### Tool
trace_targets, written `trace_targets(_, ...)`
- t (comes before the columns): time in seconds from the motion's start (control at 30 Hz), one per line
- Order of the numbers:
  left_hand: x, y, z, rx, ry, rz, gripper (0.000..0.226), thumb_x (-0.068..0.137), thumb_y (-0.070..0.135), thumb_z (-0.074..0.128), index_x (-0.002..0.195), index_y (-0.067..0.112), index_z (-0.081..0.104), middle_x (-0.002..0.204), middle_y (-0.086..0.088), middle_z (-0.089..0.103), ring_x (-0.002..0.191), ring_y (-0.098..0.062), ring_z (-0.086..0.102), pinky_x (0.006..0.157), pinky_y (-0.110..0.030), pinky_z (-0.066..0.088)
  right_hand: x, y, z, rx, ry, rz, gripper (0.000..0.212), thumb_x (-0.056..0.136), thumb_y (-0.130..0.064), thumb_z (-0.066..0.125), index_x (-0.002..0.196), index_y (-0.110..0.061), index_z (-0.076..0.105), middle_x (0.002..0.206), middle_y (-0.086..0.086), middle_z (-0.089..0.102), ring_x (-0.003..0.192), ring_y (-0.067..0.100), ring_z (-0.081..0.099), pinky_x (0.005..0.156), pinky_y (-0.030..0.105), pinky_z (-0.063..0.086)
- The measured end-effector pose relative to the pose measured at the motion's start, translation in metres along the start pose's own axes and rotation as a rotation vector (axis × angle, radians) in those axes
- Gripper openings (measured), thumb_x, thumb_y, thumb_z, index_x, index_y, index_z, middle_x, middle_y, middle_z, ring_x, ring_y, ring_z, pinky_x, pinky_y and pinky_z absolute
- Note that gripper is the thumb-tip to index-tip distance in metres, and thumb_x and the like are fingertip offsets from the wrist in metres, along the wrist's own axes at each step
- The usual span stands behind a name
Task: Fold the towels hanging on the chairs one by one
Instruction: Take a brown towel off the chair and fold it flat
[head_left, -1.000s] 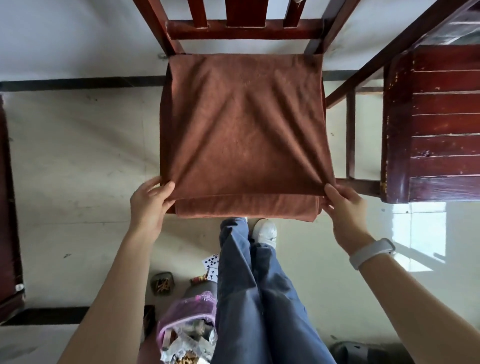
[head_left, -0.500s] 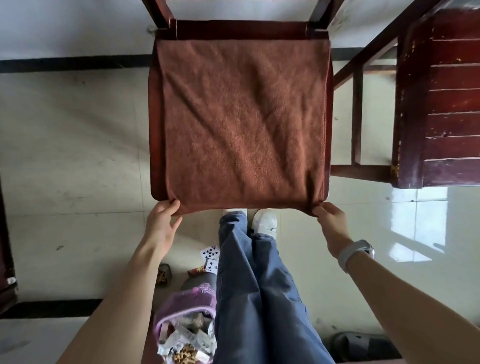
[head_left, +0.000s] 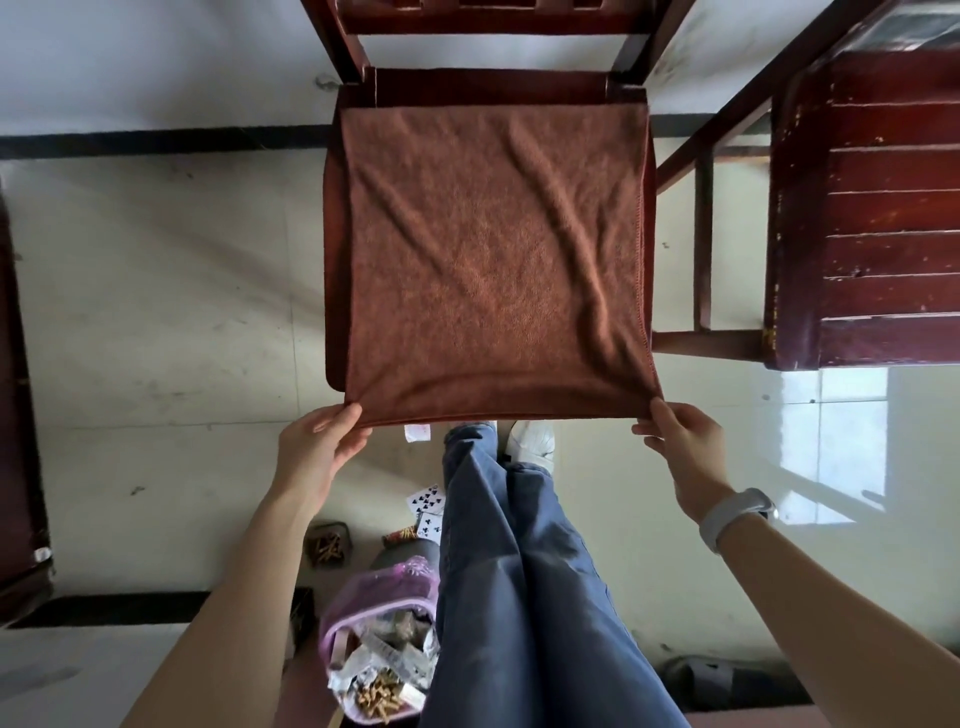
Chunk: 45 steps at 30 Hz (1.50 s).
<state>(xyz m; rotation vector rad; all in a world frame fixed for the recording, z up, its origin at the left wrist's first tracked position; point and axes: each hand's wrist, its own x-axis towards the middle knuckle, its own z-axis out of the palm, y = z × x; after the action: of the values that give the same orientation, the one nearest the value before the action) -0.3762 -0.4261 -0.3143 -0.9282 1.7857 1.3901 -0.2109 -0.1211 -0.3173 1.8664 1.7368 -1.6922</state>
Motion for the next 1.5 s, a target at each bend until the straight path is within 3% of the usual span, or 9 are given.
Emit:
trace_targets(0.13, -0.009, 0.008, -0.002, -0.083, -0.017, -0.051, 0.002, 0.085, 0.002, 0.058, 0.085, 0.003, 0.06, 0.083, -0.009, 0.064, 0.069, -0.019, 0.064, 0.061, -0.016, 0.056, -0.003, -0.009, -0.005, 0.07, 0.016, 0.02, 0.021, 0.092, -0.014, 0.051, 0.072, -0.01, 0.059, 0.057, 0.001, 0.064, 0.051, 0.002, 0.064, 0.055, 0.013, 0.051)
trace_targets(0.37, -0.008, 0.002, 0.001, -0.116, 0.04, -0.071, 0.006, 0.088, 0.005, 0.057, 0.083, 0.008, 0.057, 0.083, -0.007, 0.062, 0.06, -0.01, 0.064, 0.056, -0.016, 0.054, 0.0, -0.005, -0.005, 0.146, 0.0, 0.086, 0.013, 0.092, -0.008, 0.05, 0.095, 0.003, 0.057, 0.069, 0.011, 0.059, 0.05, 0.0, 0.063, 0.055, 0.008, 0.05)
trace_targets(0.53, -0.01, 0.0, 0.007, -0.113, 0.102, -0.045, 0.011, 0.089, 0.003, 0.055, 0.081, 0.011, 0.054, 0.082, -0.007, 0.059, 0.071, -0.016, 0.057, 0.065, -0.02, 0.051, -0.005, -0.005, -0.005, 0.188, 0.017, 0.1, 0.016, 0.09, -0.003, 0.051, 0.106, -0.003, 0.048, 0.075, 0.009, 0.058, 0.048, 0.003, 0.063, 0.058, 0.01, 0.052)
trace_targets(0.77, -0.022, 0.029, 0.007, -0.124, 0.044, 0.074, 0.015, 0.087, -0.002, 0.055, 0.082, 0.012, 0.053, 0.084, -0.012, 0.059, 0.075, -0.019, 0.058, 0.061, -0.015, 0.055, -0.012, -0.04, -0.01, 0.142, 0.017, -0.013, 0.017, 0.089, -0.004, 0.053, 0.08, -0.019, 0.055, 0.068, 0.007, 0.055, 0.059, 0.012, 0.059, 0.064, 0.019, 0.047)
trace_targets(0.9, -0.035, 0.063, 0.012, -0.189, 0.031, 0.077, 0.014, 0.086, -0.002, 0.057, 0.081, 0.01, 0.054, 0.084, -0.012, 0.059, 0.075, -0.018, 0.059, 0.059, -0.015, 0.054, -0.015, -0.077, -0.008, 0.091, 0.01, -0.097, 0.018, 0.088, -0.008, 0.055, 0.073, -0.015, 0.059, 0.064, 0.005, 0.058, 0.053, 0.005, 0.058, 0.055, 0.011, 0.047)
trace_targets(1.1, -0.08, 0.15, 0.028, -0.427, -0.017, 0.121, 0.014, 0.086, -0.004, 0.055, 0.079, 0.007, 0.058, 0.056, -0.001, 0.067, 0.071, -0.012, 0.057, 0.059, -0.014, 0.054, -0.037, -0.163, -0.022, 0.12, 0.052, -0.19, 0.014, 0.085, -0.012, 0.06, 0.071, -0.012, 0.062, 0.061, 0.005, 0.057, 0.044, 0.003, 0.052, 0.067, 0.035, 0.051)
trace_targets(1.23, -0.124, 0.217, 0.026, -0.57, -0.093, 0.176, 0.017, 0.086, -0.005, 0.055, 0.075, 0.005, 0.061, 0.072, -0.007, 0.063, 0.077, -0.013, 0.057, 0.057, -0.015, 0.054, -0.063, -0.236, -0.042, 0.185, 0.086, -0.335, 0.008, 0.084, -0.011, 0.061, 0.085, -0.004, 0.065, 0.06, 0.003, 0.057, 0.046, 0.002, 0.053, 0.058, 0.017, 0.046)
trace_targets(1.3, -0.143, 0.248, 0.024, -0.607, -0.129, 0.201, 0.021, 0.086, -0.005, 0.055, 0.069, 0.006, 0.064, 0.064, -0.004, 0.066, 0.077, -0.012, 0.056, 0.056, -0.015, 0.054, -0.074, -0.271, -0.051, 0.207, 0.073, -0.388, 0.005, 0.083, -0.01, 0.063, 0.082, -0.006, 0.064, 0.053, -0.001, 0.058, 0.04, 0.0, 0.053, 0.047, 0.01, 0.044)
trace_targets(1.5, -0.195, 0.323, 0.018, -0.555, -0.182, 0.212, 0.012, 0.088, -0.002, 0.054, 0.078, 0.005, 0.055, 0.086, -0.008, 0.055, 0.078, -0.012, 0.053, 0.051, -0.014, 0.053, -0.098, -0.355, -0.078, 0.418, -0.098, -0.288, 0.021, 0.081, -0.003, 0.063, 0.063, -0.007, 0.055, 0.035, -0.003, 0.051, 0.036, 0.007, 0.046, 0.04, 0.016, 0.037)
